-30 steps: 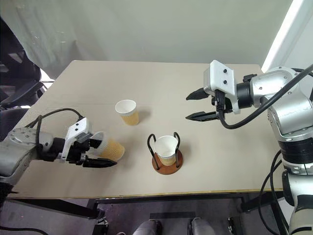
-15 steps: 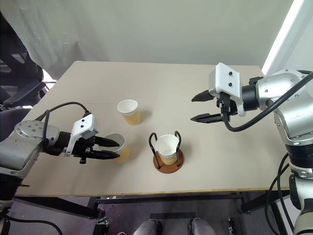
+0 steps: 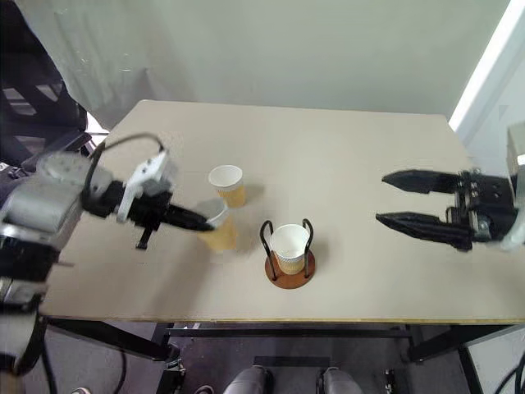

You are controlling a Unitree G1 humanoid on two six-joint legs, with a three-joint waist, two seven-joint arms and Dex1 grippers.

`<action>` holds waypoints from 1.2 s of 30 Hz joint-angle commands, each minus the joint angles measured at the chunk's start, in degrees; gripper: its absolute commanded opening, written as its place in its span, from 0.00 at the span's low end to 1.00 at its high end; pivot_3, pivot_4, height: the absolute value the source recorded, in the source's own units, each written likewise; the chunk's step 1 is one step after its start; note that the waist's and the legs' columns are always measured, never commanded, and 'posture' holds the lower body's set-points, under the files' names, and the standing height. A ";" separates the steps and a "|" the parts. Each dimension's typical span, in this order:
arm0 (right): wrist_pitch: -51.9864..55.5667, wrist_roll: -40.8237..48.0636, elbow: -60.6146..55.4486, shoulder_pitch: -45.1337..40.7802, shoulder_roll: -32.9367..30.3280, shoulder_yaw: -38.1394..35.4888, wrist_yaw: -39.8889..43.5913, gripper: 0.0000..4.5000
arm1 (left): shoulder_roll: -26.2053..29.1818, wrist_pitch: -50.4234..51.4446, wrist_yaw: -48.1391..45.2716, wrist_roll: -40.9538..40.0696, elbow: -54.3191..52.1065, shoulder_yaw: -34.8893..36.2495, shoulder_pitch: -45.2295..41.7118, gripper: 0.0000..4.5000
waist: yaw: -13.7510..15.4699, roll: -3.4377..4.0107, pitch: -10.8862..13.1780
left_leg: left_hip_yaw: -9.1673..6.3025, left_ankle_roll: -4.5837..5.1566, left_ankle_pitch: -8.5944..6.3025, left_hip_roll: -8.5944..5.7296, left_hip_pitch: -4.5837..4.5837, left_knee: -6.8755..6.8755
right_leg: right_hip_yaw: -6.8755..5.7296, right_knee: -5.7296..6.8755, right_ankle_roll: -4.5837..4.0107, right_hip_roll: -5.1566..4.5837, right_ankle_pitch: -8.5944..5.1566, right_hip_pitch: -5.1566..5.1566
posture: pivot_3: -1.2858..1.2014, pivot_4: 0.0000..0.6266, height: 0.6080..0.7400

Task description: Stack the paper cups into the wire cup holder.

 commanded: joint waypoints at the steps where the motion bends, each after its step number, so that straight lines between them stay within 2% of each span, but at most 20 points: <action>1: -2.34 0.11 -3.45 4.69 -0.61 -4.30 -2.79 0.60 | 0.76 -5.46 -2.59 -6.63 3.09 -7.67 -8.83 0.01 | -0.09 0.07 0.01 | 0.04 0.10 0.03 -0.08 -0.03 0.01 | 0.08 -0.04 0.11 -0.04 0.06 0.02 | 0.52 0.24 1.00; 5: -4.61 -0.64 -4.50 9.10 -1.59 -6.27 -4.54 0.60 | -2.15 -12.10 -2.59 -12.31 8.61 -17.11 -19.44 0.01 | -0.32 0.10 0.01 | 0.10 0.28 0.03 -0.13 -0.21 0.24 | 0.22 -0.18 0.49 -0.06 0.19 0.03 | 0.52 0.24 1.00; 9: -6.37 -0.69 -6.14 11.27 -1.90 -6.57 -6.92 0.60 | -5.32 -16.98 -2.59 -18.90 10.04 -26.33 -26.39 0.01 | -0.19 0.11 0.02 | 0.06 0.52 -0.18 -0.13 -0.44 0.72 | 0.22 -0.21 0.91 -0.05 0.10 0.07 | 0.52 0.24 1.00; 13: -7.07 1.27 -8.51 12.44 -1.62 -6.29 -10.04 0.60 | -7.24 -21.07 -2.59 -22.65 11.88 -32.60 -29.78 0.01 | 0.02 0.19 0.06 | 0.16 0.72 -0.34 -0.24 -0.64 0.87 | 0.36 -0.55 1.26 -0.04 0.32 0.11 | 0.52 0.24 1.00; 15: -7.16 2.78 -10.30 13.30 -1.34 -6.23 -11.57 0.60 | -8.91 -22.86 -2.59 -24.25 12.61 -35.21 -31.15 0.01 | -0.05 0.22 0.08 | 0.20 0.84 -0.46 -0.21 -0.72 0.92 | 0.44 -0.77 1.76 -0.04 0.61 0.12 | 0.52 0.24 1.00; 20: -7.18 6.15 -13.54 14.43 -1.98 -6.89 -16.31 0.60 | -12.14 -26.99 -2.59 -26.21 15.14 -41.54 -33.15 0.01 | 0.30 0.25 0.10 | 0.32 1.09 -0.73 -0.23 -0.92 1.15 | 0.59 -0.94 2.12 -0.04 0.58 0.10 | 0.52 0.24 1.00; 29: -6.96 12.92 -18.03 21.29 -3.79 -14.33 -21.87 0.60 | -13.96 -30.92 -2.59 -29.96 15.43 -48.82 -35.57 0.01 | 0.77 0.27 0.11 | 0.54 1.63 -1.47 -0.49 -1.16 1.90 | 1.29 -0.94 2.74 -0.05 0.46 0.09 | 0.52 0.24 1.00; 36: -7.06 13.93 -20.49 31.84 -3.49 -21.01 -21.02 0.60 | -15.66 -33.14 -2.59 -30.78 18.52 -50.27 -37.26 0.01 | 1.09 0.27 0.11 | 0.62 1.88 -1.61 -0.83 -1.12 2.07 | 1.45 -0.95 2.95 -0.32 0.39 0.18 | 0.52 0.24 1.00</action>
